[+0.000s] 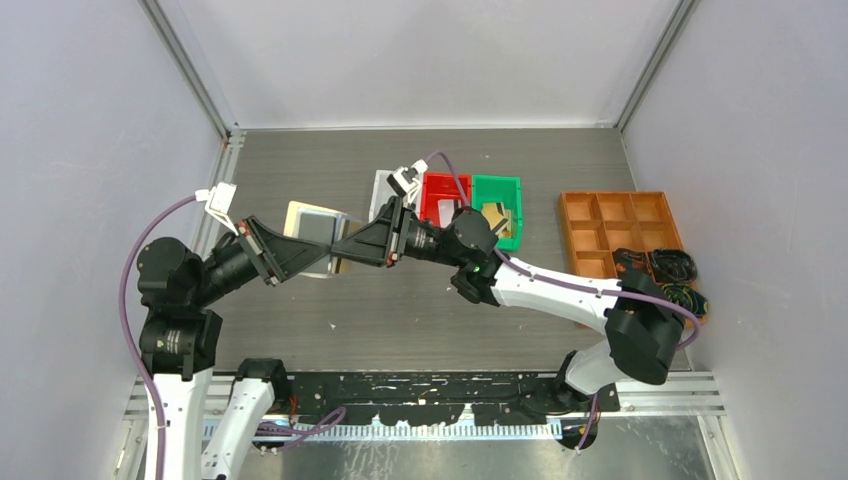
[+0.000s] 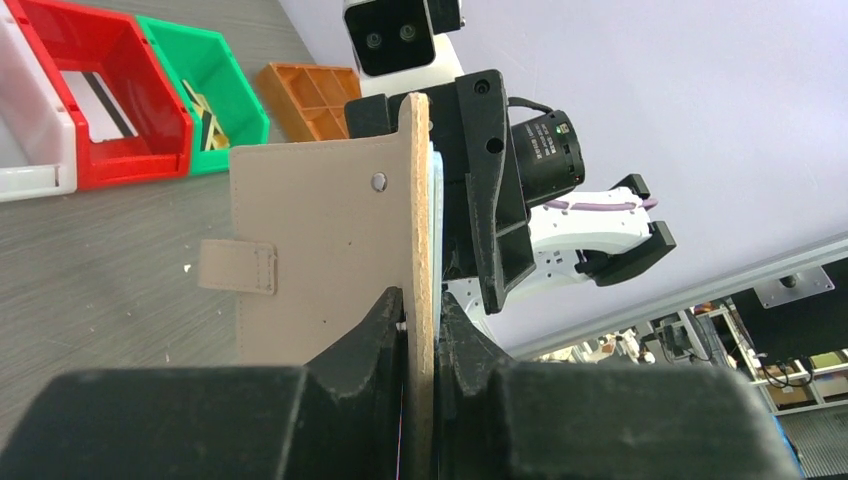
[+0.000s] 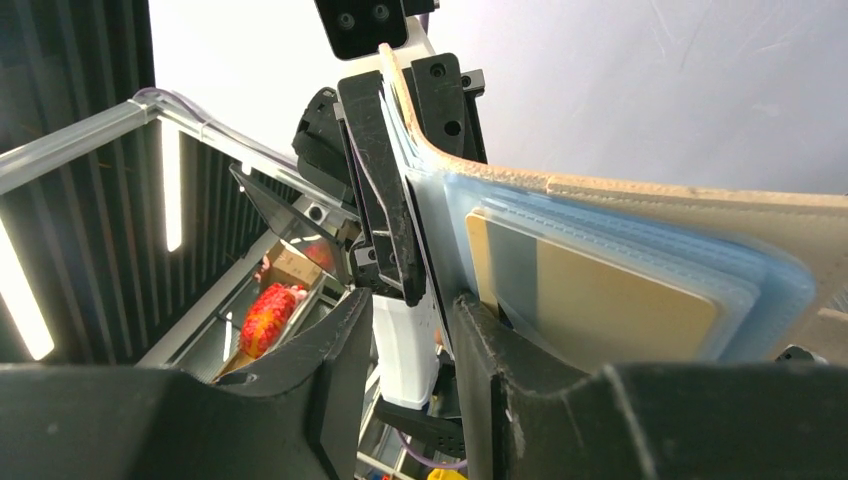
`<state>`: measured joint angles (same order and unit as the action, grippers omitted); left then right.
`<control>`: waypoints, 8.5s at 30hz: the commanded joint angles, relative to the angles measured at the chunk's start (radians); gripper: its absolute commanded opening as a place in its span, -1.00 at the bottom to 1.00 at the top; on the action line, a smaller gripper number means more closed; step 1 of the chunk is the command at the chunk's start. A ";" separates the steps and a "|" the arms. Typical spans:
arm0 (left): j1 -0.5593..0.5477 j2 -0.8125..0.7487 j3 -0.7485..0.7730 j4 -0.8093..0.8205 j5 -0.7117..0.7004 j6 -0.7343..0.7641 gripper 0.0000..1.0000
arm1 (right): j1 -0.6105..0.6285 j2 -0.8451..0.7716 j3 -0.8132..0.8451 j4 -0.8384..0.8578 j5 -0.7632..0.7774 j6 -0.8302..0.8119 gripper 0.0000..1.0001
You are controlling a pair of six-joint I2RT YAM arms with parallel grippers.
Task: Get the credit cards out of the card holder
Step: Remove the credit card from the card holder.
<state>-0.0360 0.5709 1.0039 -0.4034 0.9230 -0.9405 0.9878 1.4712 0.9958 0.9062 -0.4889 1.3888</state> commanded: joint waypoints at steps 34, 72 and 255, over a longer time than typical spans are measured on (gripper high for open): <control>-0.018 -0.006 0.060 -0.089 0.295 0.128 -1.00 | -0.070 -0.200 0.306 -0.750 -0.214 -0.730 0.36; -0.018 0.019 0.104 -0.121 0.323 0.147 -0.87 | -0.023 -0.209 0.328 -0.892 -0.212 -0.777 -0.97; -0.017 0.069 -0.020 0.083 0.118 -0.109 -0.58 | -0.028 -0.109 -0.201 0.096 0.279 -0.027 -0.99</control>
<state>-0.0437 0.6411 0.9306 -0.3573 0.9649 -1.0576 0.9668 1.4151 0.8299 0.9447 -0.2615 1.3811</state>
